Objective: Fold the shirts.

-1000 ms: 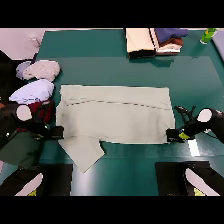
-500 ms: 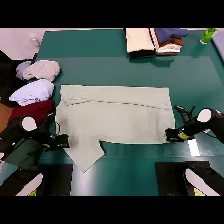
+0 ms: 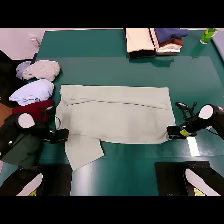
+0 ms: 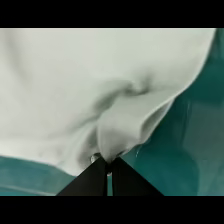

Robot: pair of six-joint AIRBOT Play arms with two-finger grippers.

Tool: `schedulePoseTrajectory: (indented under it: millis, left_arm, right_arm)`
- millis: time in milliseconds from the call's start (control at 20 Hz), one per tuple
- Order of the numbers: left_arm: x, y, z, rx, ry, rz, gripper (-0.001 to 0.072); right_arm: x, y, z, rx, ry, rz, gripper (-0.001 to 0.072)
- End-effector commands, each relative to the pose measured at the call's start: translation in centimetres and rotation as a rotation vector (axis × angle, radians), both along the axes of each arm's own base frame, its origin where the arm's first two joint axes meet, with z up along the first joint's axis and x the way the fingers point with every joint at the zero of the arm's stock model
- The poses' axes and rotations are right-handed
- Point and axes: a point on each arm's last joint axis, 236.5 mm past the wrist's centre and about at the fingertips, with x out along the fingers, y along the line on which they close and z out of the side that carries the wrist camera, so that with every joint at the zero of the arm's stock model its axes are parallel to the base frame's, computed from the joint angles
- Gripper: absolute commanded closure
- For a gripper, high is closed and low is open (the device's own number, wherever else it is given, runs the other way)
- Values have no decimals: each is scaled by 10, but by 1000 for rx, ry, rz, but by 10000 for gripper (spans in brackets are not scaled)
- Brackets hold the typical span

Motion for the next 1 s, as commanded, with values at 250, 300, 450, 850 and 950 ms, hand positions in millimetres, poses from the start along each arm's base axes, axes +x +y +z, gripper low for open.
schedulePoseTrajectory:
  millis: [250,300,450,850,950]
  left_arm:
    - [-44,14,73,41,-30,-119,684]
    - [-35,13,83,39,-66,-131,684]
    - [11,9,104,39,-189,-147,684]
    - [189,18,90,171,-377,-145,682]
    - [225,18,84,191,-409,-140,682]
  right_arm:
    - [-4,-29,83,-108,-137,27,698]
    - [2,-32,96,-114,-177,10,698]
    - [38,-42,127,-131,-286,-15,698]
    - [170,-43,97,-123,-282,21,698]
    - [195,-46,83,-120,-257,19,698]
